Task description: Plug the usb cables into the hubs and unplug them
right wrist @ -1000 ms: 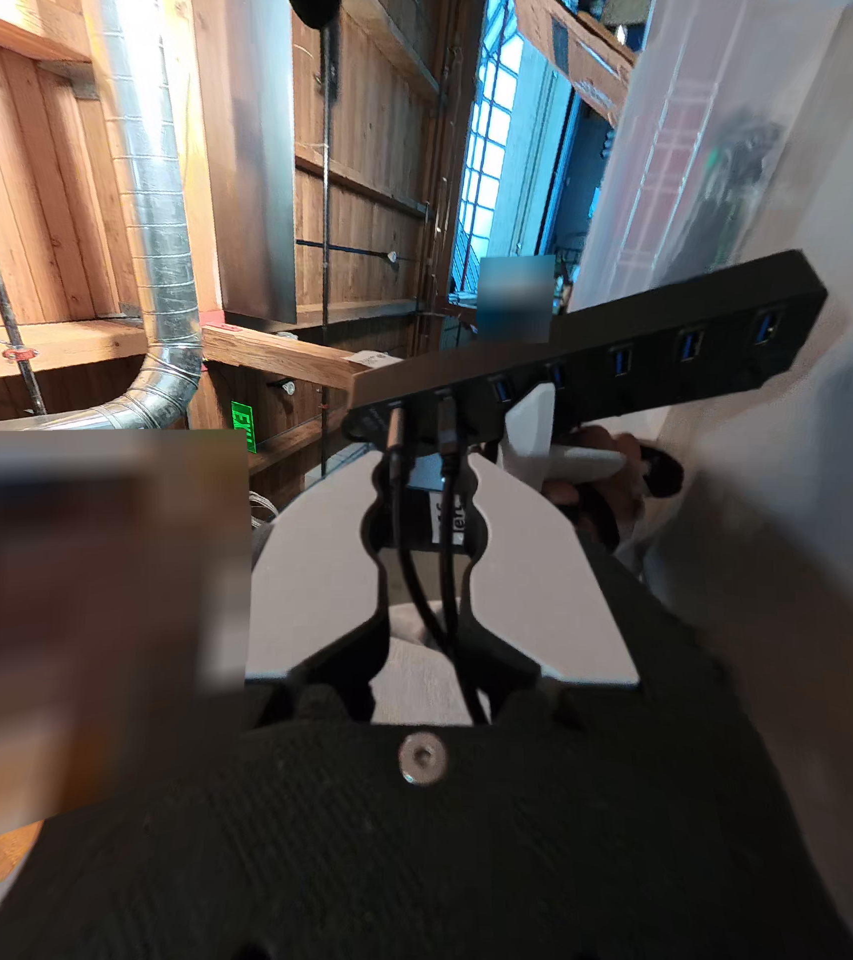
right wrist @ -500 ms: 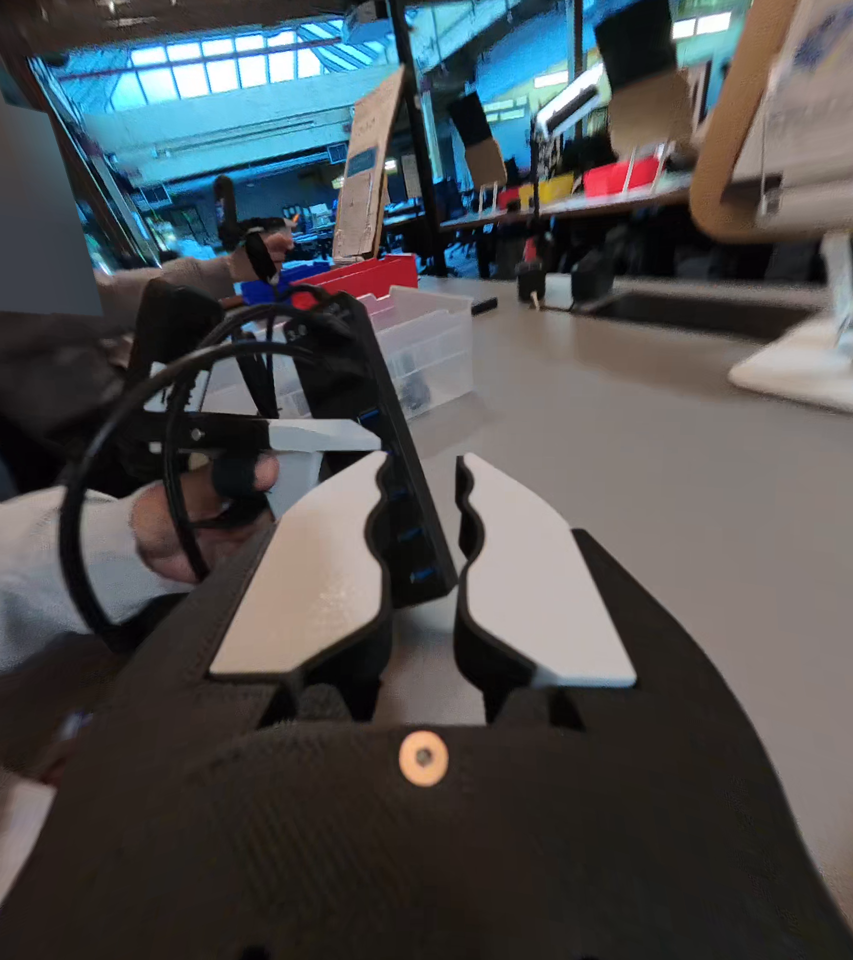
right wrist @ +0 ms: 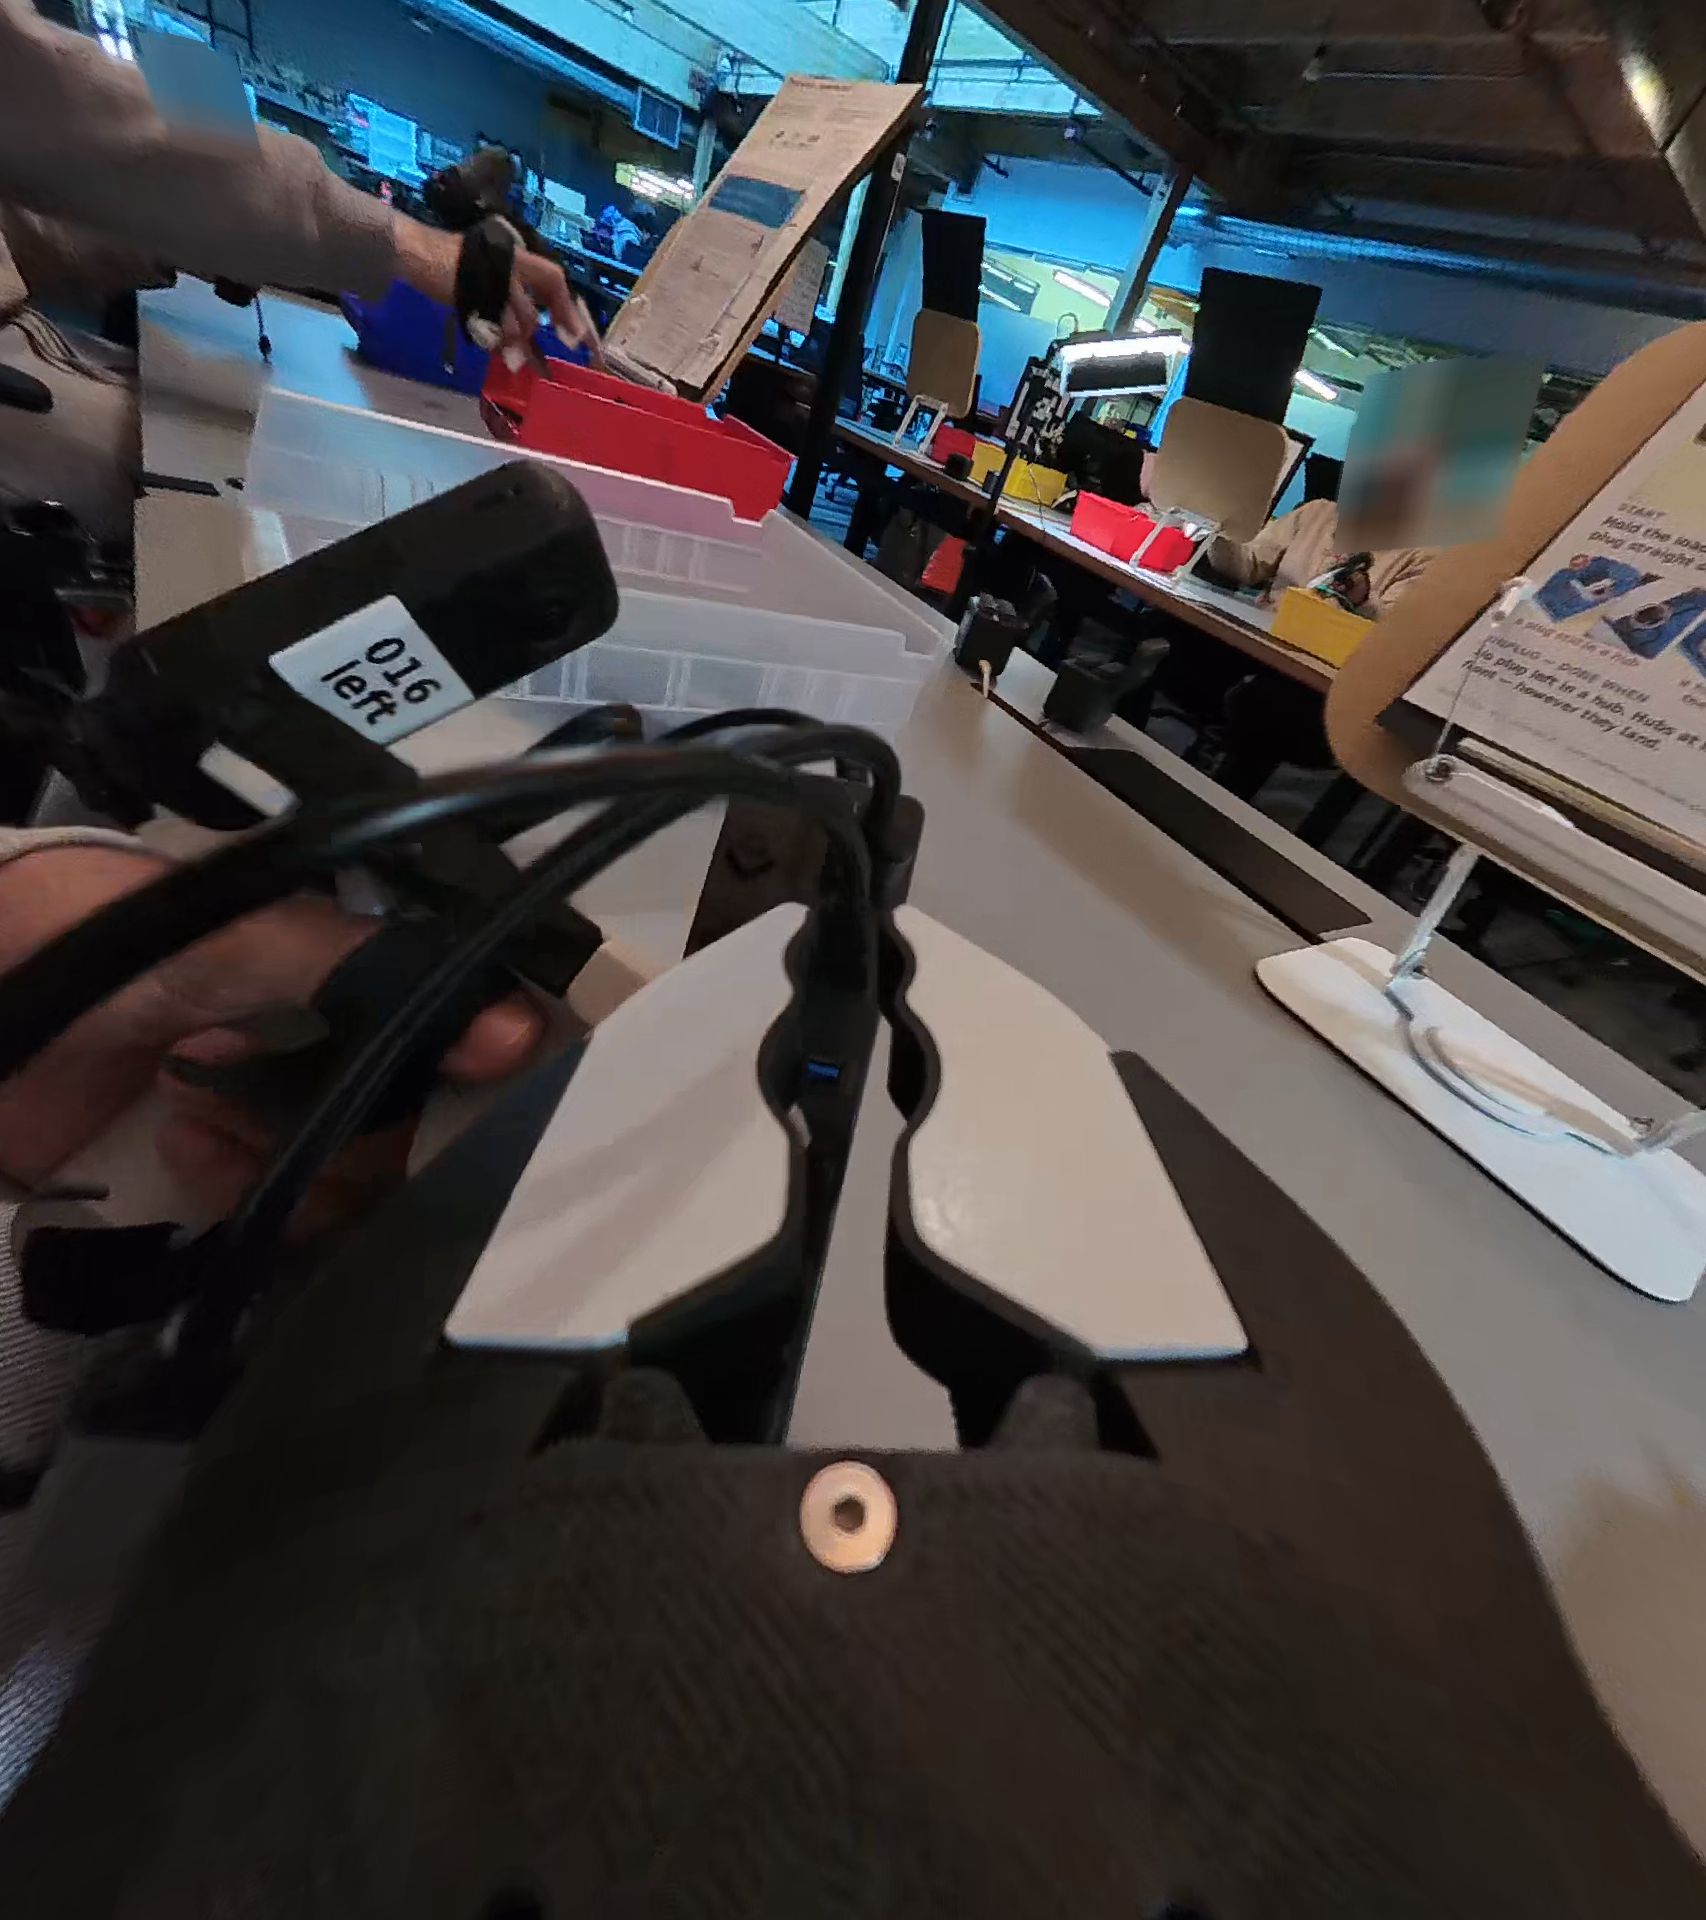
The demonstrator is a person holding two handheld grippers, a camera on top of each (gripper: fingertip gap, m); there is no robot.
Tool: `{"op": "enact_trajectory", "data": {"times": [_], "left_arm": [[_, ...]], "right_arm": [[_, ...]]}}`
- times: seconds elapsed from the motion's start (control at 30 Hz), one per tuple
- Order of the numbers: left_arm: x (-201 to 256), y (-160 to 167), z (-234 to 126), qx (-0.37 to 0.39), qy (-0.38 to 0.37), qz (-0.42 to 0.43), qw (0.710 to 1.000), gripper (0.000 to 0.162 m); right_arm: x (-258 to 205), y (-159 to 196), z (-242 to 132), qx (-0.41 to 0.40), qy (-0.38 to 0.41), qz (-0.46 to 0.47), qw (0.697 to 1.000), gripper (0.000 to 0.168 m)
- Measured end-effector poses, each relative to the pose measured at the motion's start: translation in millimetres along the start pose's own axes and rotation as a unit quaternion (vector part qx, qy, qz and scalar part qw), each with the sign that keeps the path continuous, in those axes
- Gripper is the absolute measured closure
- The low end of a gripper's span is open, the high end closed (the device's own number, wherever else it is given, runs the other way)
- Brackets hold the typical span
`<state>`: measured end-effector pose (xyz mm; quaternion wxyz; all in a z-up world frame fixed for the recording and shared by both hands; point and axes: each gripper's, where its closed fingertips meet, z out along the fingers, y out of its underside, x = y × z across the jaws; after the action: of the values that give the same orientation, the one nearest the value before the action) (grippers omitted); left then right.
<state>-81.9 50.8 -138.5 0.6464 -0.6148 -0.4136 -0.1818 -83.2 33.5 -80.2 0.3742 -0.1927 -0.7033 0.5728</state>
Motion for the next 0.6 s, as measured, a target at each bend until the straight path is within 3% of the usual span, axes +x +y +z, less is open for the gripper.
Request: {"op": "enact_trajectory", "data": {"times": [0.13, 0.37, 0.6], "left_arm": [[2, 1, 0, -0.001, -0.013, 0.028, 1.000, 0.138], [13, -12, -6, 0.019, -0.064, 0.209, 0.976, 0.133], [18, -8, -5, 0.016, -0.067, 0.248, 0.966, 0.130]], "right_arm": [[0, -3, -2, 0.003, 0.000, 0.008, 1.000, 0.160], [2, -22, -10, 0.045, -0.007, 0.027, 0.999, 0.160], [3, -25, -11, 0.064, -0.004, 0.053, 0.997, 0.159]]}}
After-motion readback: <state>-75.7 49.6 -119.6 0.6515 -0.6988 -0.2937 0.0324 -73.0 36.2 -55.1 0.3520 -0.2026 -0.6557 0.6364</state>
